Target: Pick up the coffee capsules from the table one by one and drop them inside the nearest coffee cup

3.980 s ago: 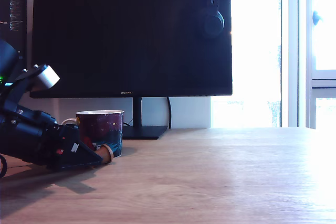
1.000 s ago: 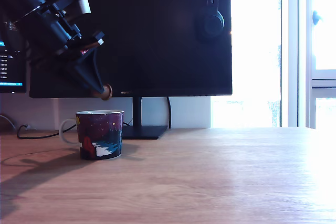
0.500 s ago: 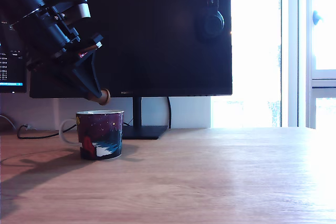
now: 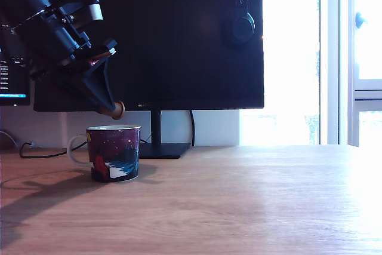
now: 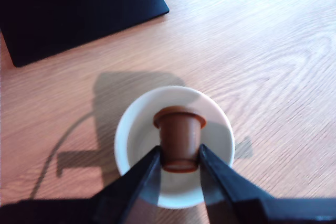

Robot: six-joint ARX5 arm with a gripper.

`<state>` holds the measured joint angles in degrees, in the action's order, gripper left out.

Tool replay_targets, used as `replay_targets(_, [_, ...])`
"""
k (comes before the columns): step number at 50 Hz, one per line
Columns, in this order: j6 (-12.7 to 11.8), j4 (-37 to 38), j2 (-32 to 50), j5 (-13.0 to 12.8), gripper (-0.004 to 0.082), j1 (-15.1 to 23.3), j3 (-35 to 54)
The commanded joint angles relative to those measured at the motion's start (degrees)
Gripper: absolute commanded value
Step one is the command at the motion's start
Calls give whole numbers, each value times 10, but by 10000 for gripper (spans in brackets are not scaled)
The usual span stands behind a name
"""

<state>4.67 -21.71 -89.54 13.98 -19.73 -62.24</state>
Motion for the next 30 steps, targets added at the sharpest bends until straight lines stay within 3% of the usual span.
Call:
replay_targets(1, [-1, 2, -10, 1, 563, 1, 2])
replay_targets(3, [-3, -2, -10, 1, 714, 1, 2])
replay_targets(5, [-1, -4, -10, 1, 796, 1, 2])
replay_targets(17, [3, -2, -8, 1, 769, 1, 1])
replay_targets(23, [4, -8, -8, 4, 622, 1, 1])
replay_targets(26, [4, -9, -8, 8, 474, 1, 1])
replay_targets(30, [8, -10, -6, 15, 203, 1, 1])
